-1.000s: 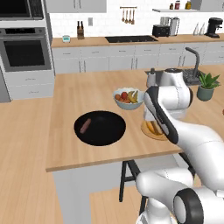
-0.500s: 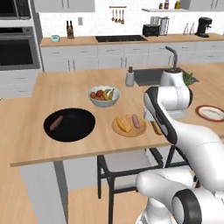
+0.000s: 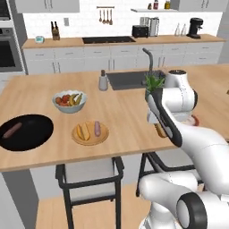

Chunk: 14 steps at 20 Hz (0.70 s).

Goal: Place one bun and one sausage from the bowl on each plate.

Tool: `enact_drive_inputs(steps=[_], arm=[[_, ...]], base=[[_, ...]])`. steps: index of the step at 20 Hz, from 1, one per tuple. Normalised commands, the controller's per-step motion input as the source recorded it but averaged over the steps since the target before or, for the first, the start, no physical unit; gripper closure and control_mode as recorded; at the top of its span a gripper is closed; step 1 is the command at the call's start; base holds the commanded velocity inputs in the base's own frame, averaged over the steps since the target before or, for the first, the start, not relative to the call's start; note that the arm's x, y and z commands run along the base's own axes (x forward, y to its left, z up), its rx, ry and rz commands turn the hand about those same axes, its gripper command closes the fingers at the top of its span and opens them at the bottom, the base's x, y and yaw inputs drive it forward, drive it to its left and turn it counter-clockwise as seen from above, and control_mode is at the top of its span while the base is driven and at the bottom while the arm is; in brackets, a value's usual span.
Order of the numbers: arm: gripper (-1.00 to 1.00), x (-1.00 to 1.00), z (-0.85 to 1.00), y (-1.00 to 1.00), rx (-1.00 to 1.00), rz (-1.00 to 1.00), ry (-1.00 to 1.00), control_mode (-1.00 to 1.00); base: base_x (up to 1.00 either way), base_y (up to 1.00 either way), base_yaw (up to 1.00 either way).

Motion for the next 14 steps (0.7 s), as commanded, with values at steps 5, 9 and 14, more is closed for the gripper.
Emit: enact_drive_inputs(steps=[5, 9, 14], arm=[[1.00, 0.00, 0.00, 0.00, 0.00, 0.00, 0.00, 1.00], [1.00, 0.00, 0.00, 0.00, 0.00, 0.00, 0.00, 1.00], [1.00, 0.00, 0.00, 0.00, 0.00, 0.00, 0.00, 1.00]], base=[[0.04, -0.71, 0.00], [0.16, -0.66, 0.00], [0.26, -0.54, 0.00]])
